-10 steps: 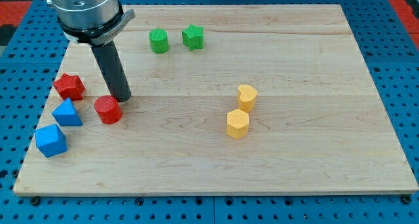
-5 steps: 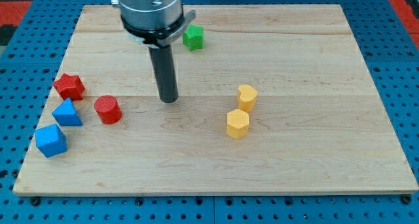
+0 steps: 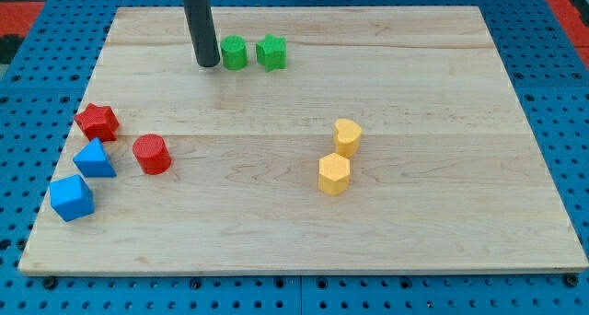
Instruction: Move the green circle slightly down
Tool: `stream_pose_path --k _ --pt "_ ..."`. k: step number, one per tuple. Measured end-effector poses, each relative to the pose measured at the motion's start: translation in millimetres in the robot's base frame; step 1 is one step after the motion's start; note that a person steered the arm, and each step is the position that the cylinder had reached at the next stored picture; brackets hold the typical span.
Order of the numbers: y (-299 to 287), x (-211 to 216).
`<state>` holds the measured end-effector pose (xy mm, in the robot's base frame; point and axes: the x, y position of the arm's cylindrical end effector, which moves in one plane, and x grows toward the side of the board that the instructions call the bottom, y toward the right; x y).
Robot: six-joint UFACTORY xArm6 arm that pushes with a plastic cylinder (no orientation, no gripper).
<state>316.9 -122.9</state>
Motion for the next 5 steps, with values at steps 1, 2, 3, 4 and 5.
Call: stream_pose_path --k 1,2,3,4,5 --pt "-32 -35" --pt "25 -61" --pt "56 -22" --pt "42 28" --pt "5 38"
